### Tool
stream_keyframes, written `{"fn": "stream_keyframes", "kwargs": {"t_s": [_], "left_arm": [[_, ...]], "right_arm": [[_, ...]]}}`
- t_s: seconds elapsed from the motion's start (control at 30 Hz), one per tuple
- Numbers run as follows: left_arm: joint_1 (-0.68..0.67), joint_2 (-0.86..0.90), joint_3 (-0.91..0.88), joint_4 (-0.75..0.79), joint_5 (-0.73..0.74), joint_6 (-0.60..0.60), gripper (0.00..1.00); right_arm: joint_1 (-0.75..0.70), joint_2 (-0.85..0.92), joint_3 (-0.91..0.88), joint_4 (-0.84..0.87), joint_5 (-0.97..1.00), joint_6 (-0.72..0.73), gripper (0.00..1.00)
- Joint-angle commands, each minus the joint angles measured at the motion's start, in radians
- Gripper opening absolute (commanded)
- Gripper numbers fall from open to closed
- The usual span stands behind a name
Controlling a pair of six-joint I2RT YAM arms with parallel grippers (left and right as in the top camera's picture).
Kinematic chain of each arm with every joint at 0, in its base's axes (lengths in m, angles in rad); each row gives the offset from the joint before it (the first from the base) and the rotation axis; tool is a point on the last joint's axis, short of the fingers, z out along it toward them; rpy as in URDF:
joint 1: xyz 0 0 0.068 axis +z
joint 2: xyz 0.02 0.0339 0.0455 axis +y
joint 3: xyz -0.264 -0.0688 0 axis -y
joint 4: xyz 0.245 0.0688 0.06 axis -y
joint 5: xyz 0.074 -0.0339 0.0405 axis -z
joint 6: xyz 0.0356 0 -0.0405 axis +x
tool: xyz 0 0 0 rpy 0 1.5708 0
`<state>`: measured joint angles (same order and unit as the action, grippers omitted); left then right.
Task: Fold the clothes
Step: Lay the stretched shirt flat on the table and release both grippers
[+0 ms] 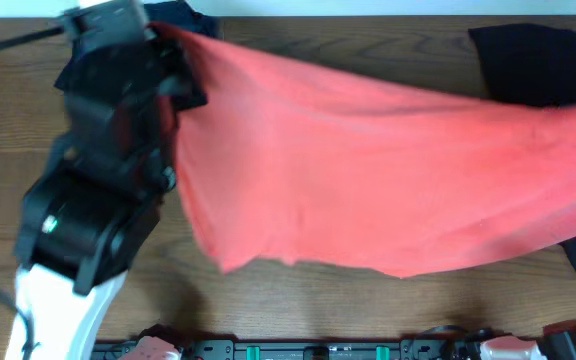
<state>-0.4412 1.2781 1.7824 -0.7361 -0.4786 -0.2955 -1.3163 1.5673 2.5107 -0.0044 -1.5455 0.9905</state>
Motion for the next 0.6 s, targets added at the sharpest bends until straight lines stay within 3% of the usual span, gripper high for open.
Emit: {"fn": "stream_keyframes", "kwargs": {"t_s": [0.0,0.33,0.57], "left_arm": [[0.019,0.021,0.004,0.009,-0.034,-0.021,0.06],[0.020,0.072,0.004,0.022,-0.034,-0.021,0.06],[0.027,0.154,0.004,0.057,-0.034,-0.021,0.06]], "right_arm": [[0.089,0.045,-0.014,0.000,0.008,-0.020,0.01],[0.448,0.267,-0.036,0.001,-0.012,-0.045,0.01],[0.592,0.410,-0.036,0.024,-0.012,-0.124,0.02]]}}
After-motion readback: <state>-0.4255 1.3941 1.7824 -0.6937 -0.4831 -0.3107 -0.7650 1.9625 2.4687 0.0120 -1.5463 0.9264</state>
